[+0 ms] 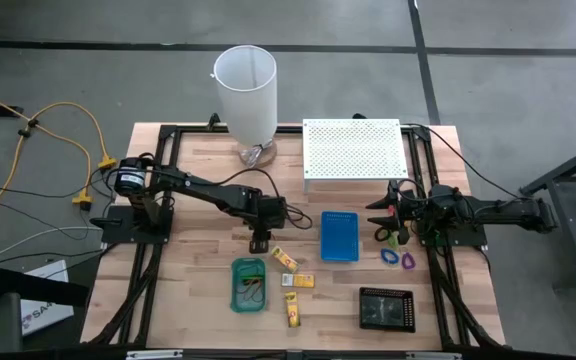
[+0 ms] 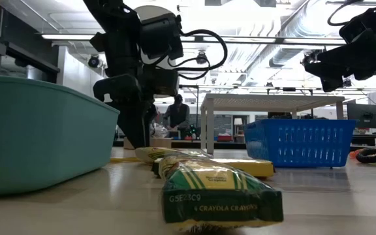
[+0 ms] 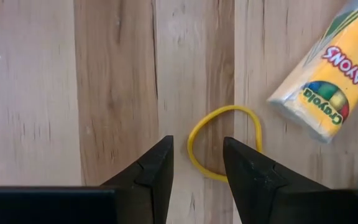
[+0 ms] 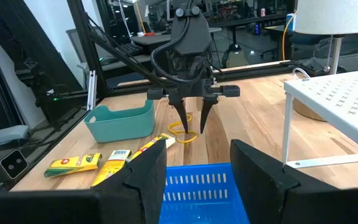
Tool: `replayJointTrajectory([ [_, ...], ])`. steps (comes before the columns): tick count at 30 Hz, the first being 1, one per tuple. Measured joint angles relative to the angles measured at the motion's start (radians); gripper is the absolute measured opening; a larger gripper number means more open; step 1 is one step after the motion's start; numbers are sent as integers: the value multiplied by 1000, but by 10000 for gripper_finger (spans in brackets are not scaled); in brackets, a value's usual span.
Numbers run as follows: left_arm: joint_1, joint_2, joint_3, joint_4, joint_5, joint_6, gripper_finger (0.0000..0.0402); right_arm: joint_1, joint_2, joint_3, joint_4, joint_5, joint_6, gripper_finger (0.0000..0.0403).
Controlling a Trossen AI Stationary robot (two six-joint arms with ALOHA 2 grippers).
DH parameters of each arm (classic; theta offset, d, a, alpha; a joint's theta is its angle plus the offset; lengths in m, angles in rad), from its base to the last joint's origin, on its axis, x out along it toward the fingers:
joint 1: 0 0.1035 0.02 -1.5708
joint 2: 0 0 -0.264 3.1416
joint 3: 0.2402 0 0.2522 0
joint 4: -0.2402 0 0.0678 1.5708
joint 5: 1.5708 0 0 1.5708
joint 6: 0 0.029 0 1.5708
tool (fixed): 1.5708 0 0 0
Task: Pick & Place Office Desk Supplies
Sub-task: Put the yellow rubber band into the green bin
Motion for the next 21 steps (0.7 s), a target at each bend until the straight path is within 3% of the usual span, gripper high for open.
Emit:
replayJointTrajectory([
  [21,6,55,3,-16,143,-80,134,0,0,0,3,0,0,166],
])
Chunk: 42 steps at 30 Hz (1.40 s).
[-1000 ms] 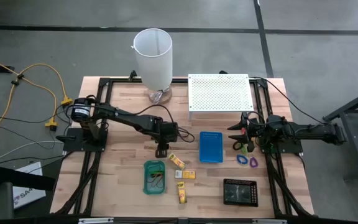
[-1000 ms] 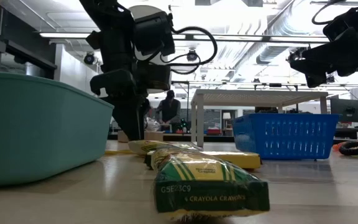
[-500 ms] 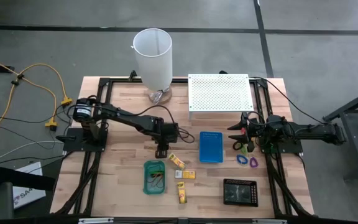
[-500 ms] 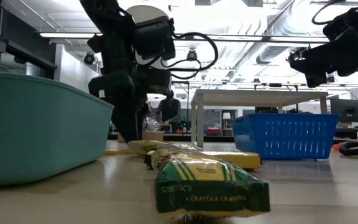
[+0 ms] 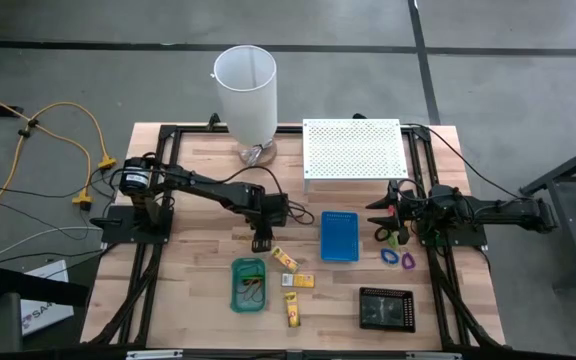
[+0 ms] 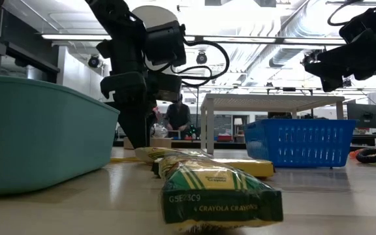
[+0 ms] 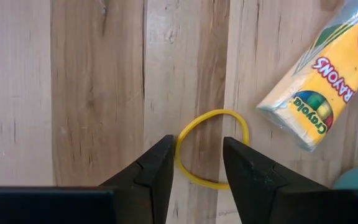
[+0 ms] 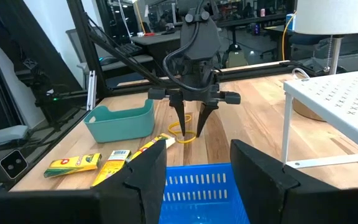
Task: Pick & Place Office Desk Supplies
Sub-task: Put the yellow rubber band into the green bin
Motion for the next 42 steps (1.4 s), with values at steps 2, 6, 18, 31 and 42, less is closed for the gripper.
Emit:
replayJointTrajectory([
  [2,0,0,0,-2,1,-1,134,0,0,0,0,0,0,166],
  [6,-2,1,0,-7,5,-26,134,0,0,0,0,0,0,166],
  [18,-49,2,-2,-33,-49,-52,133,0,0,0,1,0,0,166],
  [31,-58,3,-3,-57,-96,-59,93,0,0,0,2,0,0,166],
  [42,-67,3,-3,-77,-100,-91,91,0,0,0,2,0,0,166],
])
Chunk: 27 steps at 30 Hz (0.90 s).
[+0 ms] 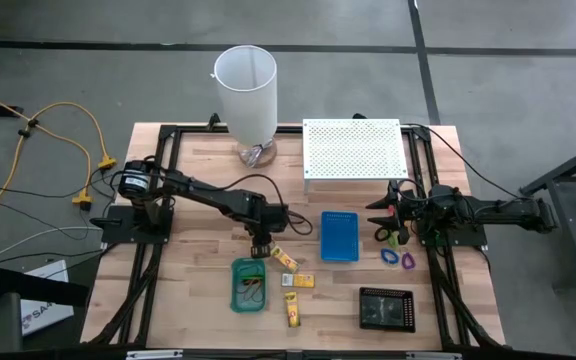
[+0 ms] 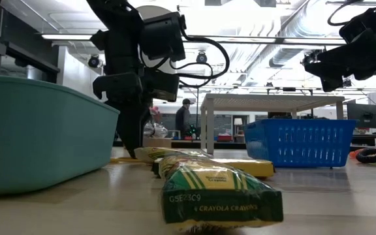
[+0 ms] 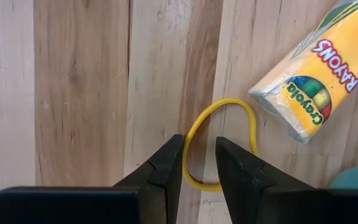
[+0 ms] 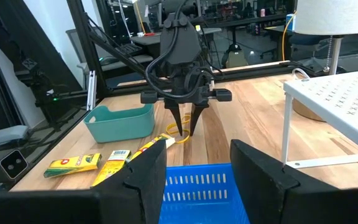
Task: Pick & Place Office Desk Supplies
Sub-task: Put the yellow rubber band into the green bin
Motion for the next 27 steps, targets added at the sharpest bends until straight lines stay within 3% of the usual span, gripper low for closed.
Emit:
replayJointTrajectory([
  [8,-8,0,0,-6,-28,-11,87,0,0,0,0,0,0,166],
  [18,-7,0,0,-10,-51,-11,8,0,0,0,0,0,0,166],
  [27,-6,-5,0,-11,-52,-11,1,0,0,0,0,0,0,166],
])
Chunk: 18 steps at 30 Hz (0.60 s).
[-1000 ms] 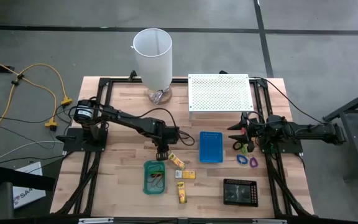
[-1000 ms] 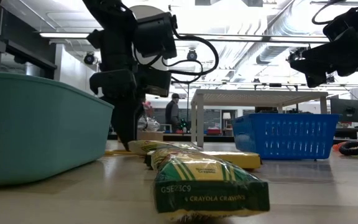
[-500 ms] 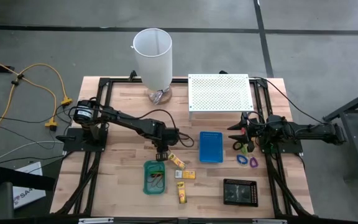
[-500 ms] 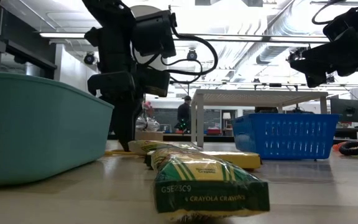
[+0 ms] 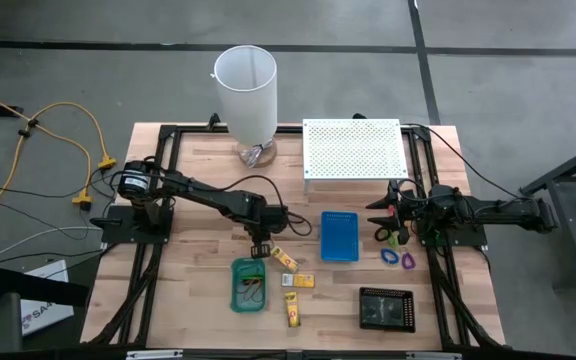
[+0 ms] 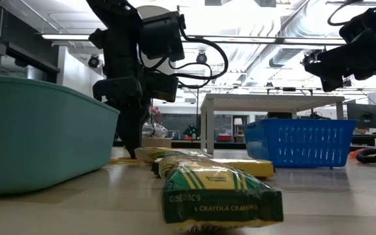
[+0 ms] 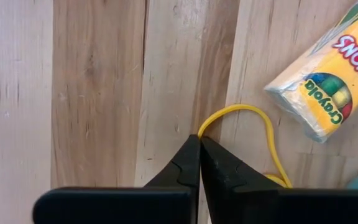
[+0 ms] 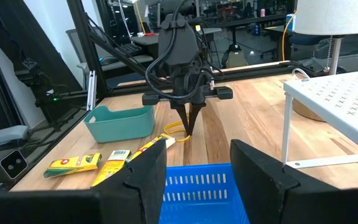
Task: Pick & Place Office Desk Supplies
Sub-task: Put the yellow rubber band into the green bin
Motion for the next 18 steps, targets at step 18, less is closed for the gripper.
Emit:
replayJointTrajectory([
  [18,76,-135,-5,-62,33,-12,0,0,0,0,0,0,0,166],
])
